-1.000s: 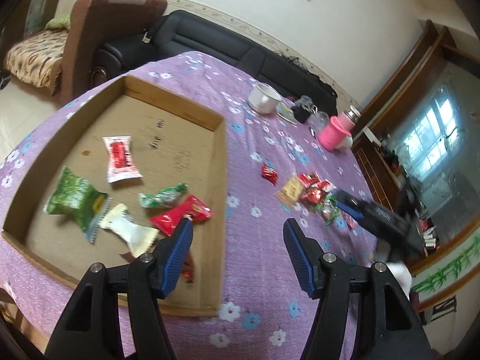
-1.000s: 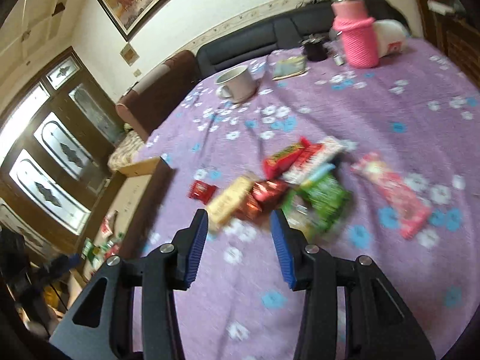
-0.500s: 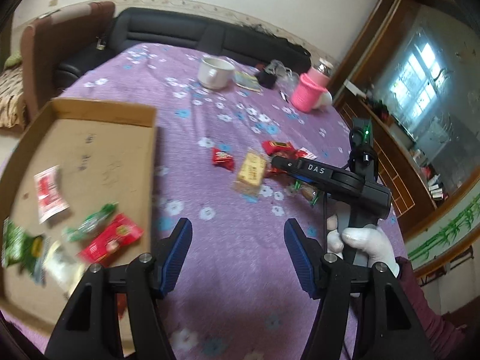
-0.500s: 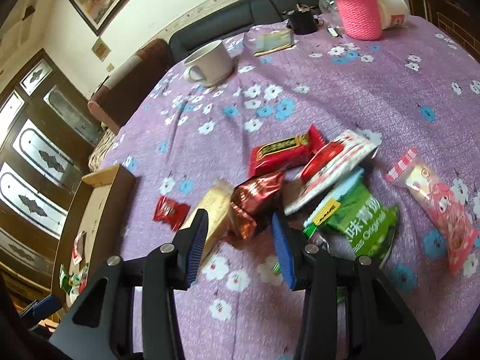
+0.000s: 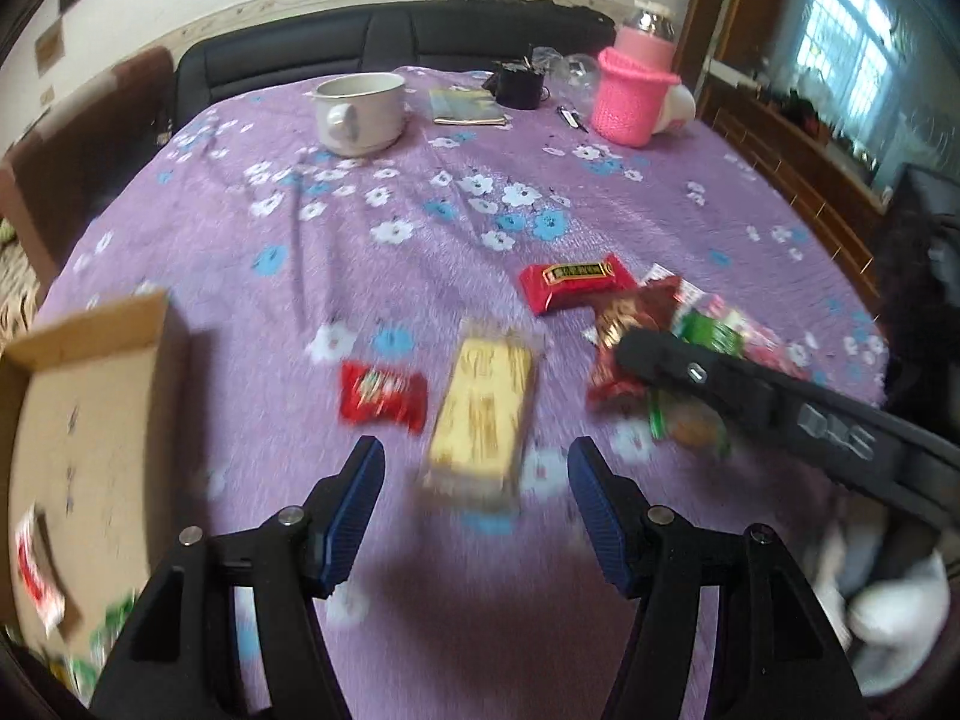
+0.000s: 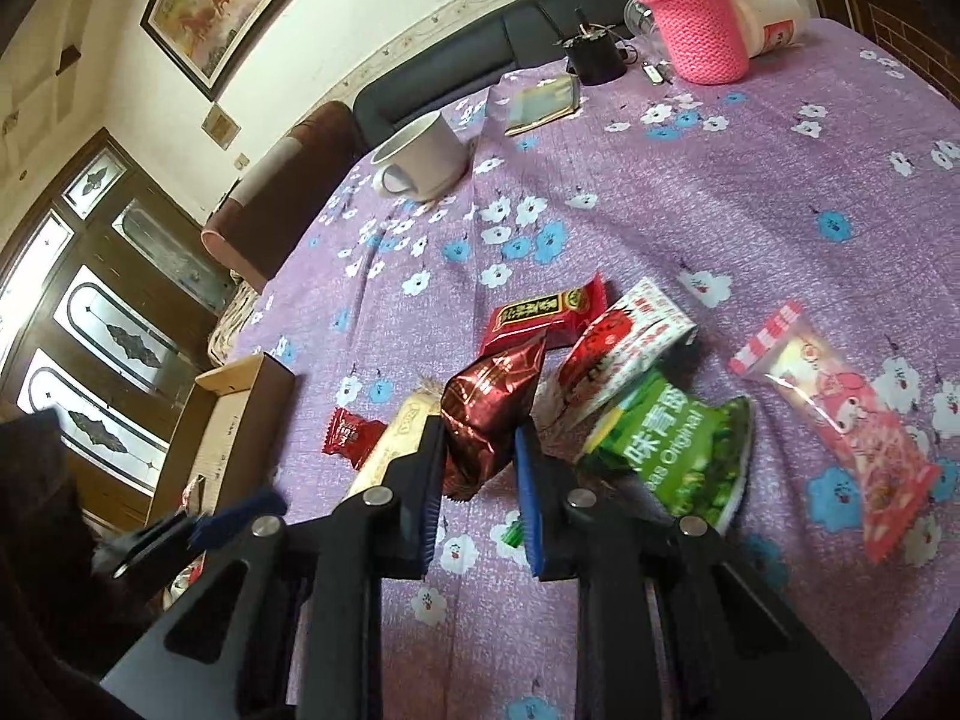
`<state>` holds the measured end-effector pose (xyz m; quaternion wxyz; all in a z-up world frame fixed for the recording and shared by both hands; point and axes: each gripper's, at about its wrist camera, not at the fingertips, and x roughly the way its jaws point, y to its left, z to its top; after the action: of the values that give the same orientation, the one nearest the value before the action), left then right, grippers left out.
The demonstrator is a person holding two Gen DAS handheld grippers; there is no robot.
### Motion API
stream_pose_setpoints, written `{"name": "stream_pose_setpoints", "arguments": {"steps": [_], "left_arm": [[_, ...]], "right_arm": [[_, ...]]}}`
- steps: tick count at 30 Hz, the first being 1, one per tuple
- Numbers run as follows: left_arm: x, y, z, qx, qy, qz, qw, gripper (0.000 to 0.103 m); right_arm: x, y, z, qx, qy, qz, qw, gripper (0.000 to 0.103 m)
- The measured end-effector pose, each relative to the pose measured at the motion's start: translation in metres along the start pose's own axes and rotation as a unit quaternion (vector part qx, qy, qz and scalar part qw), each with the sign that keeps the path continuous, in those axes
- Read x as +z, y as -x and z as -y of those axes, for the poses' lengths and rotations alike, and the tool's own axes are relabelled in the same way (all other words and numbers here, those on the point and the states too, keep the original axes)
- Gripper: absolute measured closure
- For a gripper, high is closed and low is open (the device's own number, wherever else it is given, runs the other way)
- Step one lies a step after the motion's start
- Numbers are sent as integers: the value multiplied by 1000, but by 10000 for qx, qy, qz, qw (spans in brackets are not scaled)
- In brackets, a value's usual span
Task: Organize snacks
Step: 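Grasp the yellow cake bar with the left gripper while the right gripper grasps a red-brown foil candy, then carry the cake bar and foil candy into the cardboard tray and release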
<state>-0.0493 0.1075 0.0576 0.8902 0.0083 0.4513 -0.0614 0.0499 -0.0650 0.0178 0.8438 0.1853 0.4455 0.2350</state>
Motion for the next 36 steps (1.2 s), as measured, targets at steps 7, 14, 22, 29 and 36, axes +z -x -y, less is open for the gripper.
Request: {"name": "stream_pose_setpoints", "arguments": {"steps": [7, 14, 22, 29, 36], "left_arm": [[2, -28, 16, 359, -381, -191, 9984, 69], [-27, 2, -4, -85, 227, -240, 9994, 69], [-61, 61, -33, -435, 938, 319, 9941, 77], [-75, 72, -45, -462, 1038, 333, 9930, 77], [-72, 43, -23, -103, 376, 35, 9992, 47]], "right_arm": [[5, -2, 11, 147, -177, -89, 9997, 79], [2, 3, -1, 274, 58, -66, 9996, 79], [-7, -6, -14, 363, 279, -221, 9987, 79], [-15, -10, -22, 379, 408, -256, 9981, 79], [-21, -13, -27, 415, 488, -334, 9974, 79]]}}
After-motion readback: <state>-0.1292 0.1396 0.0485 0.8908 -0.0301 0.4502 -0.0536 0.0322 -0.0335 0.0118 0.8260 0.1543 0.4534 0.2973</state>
